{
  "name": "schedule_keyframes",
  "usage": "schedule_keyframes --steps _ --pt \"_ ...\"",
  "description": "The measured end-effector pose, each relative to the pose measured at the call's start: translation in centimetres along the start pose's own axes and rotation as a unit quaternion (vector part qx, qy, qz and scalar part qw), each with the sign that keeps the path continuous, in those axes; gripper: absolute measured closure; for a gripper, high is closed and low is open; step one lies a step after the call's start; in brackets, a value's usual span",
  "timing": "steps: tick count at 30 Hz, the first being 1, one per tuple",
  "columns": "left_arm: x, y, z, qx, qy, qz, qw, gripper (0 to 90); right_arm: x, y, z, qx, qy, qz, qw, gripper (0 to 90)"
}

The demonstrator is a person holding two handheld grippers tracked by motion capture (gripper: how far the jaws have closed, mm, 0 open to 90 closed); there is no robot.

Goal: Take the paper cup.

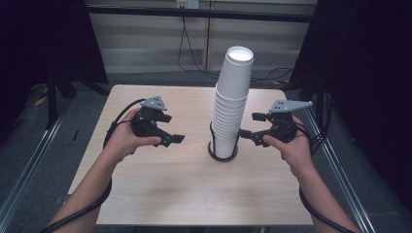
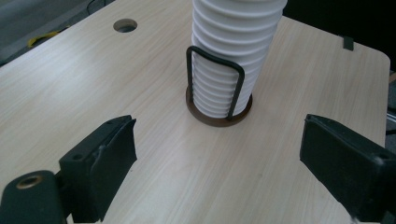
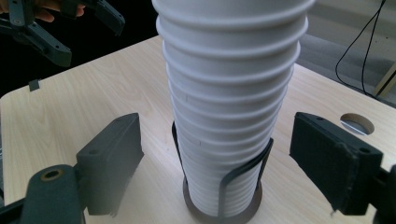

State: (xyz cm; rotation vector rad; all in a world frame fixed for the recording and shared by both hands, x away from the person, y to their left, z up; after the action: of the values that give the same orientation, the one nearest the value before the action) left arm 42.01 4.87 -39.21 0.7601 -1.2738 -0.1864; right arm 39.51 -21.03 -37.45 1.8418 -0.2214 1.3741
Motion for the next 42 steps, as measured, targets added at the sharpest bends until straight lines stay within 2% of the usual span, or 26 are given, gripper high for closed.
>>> schedule_keyframes --steps 1,2,3,6,9,12,16,21,22,26,29,31,39,41,42 --pt "0.0 0.0 0.0 0.0 0.0 0.0 1.0 10.3 0.0 0.0 0.0 0.0 0.0 0.0 1.0 16.5" --pt "0.8 0.1 0.0 -0.002 -0.007 0.003 1.0 10.3 0.6 0.0 0.0 -0.001 0.002 0.002 1.0 16.4" --pt "0.8 0.1 0.0 -0.002 -0.007 0.003 1.0 10.3 0.6 0.0 0.0 -0.001 0.002 0.002 1.0 16.4" --pt "2.2 0.2 0.0 -0.001 -0.018 0.006 0.9998 10.3 1.8 0.0 0.0 -0.004 0.003 0.009 0.9999 15.8" --pt "2.8 0.1 0.1 -0.004 -0.017 0.007 0.9998 10.3 2.3 0.0 0.1 -0.005 0.003 0.012 0.9999 15.5" --pt "3.5 0.0 0.0 -0.004 -0.024 0.004 0.9997 10.3 2.9 0.0 0.3 -0.012 0.003 0.015 0.9998 14.7" --pt "4.3 -0.1 0.0 -0.007 -0.029 0.003 0.9996 10.3 3.8 0.0 0.3 -0.006 -0.003 0.024 0.9997 14.4" --pt "5.9 -0.3 0.0 -0.012 -0.025 0.014 0.9995 10.2 5.1 -0.4 0.4 -0.008 -0.009 0.03 0.9995 13.7" --pt "6.2 -0.3 0.0 -0.012 -0.031 0.016 0.9993 10.2 5.3 -0.4 0.4 -0.007 -0.01 0.032 0.9994 13.7" --pt "7.1 -0.4 0.2 -0.016 -0.038 0.019 0.999 10.1 5.7 -0.8 0.4 -0.005 -0.013 0.034 0.9993 13.7" --pt "8.4 -0.6 0.4 -0.02 -0.038 0.025 0.9987 10.0 6.0 -1.1 0.4 -0.002 -0.02 0.039 0.999 13.7" --pt "8.7 -0.7 0.4 -0.022 -0.039 0.026 0.9987 10.0 6.1 -1.1 0.4 -0.001 -0.02 0.04 0.999 13.7" --pt "11.7 -1.5 1.0 -0.034 -0.046 0.044 0.9974 9.3 6.1 -1.5 0.5 -0.002 -0.022 0.042 0.9989 13.6" --pt "12.0 -1.7 1.0 -0.034 -0.044 0.047 0.9973 9.2 6.1 -1.6 0.5 -0.001 -0.023 0.043 0.9988 13.3" --pt "12.6 -1.9 1.1 -0.04 -0.04 0.053 0.997 9.3 6.1 -1.6 0.5 -0.002 -0.021 0.043 0.9989 13.2"
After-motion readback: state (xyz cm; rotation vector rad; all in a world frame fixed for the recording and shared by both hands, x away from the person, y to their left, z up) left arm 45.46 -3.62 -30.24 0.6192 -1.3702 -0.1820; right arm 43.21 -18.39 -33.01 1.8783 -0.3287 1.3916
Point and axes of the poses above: each handheld gripper's, and its own axes: y roughly backward along the jaws, x roughly out of its top, z roughly to its right, the point moved 8 cm from there along -y, roughly forward along the jaws, and after that the axes turned 1 degree about -y, right-handed, at the moved point
